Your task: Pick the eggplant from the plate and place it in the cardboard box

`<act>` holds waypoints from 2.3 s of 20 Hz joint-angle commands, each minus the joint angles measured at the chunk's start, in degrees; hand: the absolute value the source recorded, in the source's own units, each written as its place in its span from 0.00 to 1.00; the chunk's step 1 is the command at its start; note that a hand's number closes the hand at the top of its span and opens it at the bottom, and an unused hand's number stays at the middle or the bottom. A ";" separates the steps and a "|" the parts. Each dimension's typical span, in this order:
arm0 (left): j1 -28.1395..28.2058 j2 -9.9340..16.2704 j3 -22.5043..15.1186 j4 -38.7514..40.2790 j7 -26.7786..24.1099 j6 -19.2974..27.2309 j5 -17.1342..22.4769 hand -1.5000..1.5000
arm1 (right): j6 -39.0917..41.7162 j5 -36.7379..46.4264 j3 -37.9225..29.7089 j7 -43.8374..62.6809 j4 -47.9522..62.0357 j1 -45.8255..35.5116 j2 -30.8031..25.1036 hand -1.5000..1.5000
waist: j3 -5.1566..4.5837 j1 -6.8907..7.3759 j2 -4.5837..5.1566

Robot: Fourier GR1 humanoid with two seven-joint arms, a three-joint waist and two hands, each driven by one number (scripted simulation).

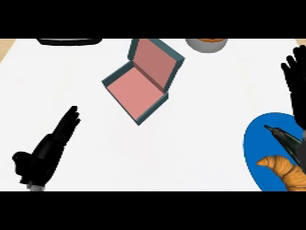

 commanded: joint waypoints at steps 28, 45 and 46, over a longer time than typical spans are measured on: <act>-4.36 -0.06 4.08 4.26 2.91 8.12 -10.90 0.50 | 59.67 21.64 14.26 -20.50 30.80 -12.37 -35.89 0.00 | -1.35 1.73 1.10; -3.69 -1.28 8.71 3.97 3.95 4.78 -12.79 0.50 | 67.33 35.74 15.33 -13.90 23.86 -10.33 -28.84 0.00 | -1.30 -0.67 0.64; -4.21 -2.89 8.17 6.12 2.50 6.04 -13.65 0.50 | 65.75 37.08 16.77 -11.85 23.58 -9.81 -26.13 0.00 | -1.31 -0.68 0.68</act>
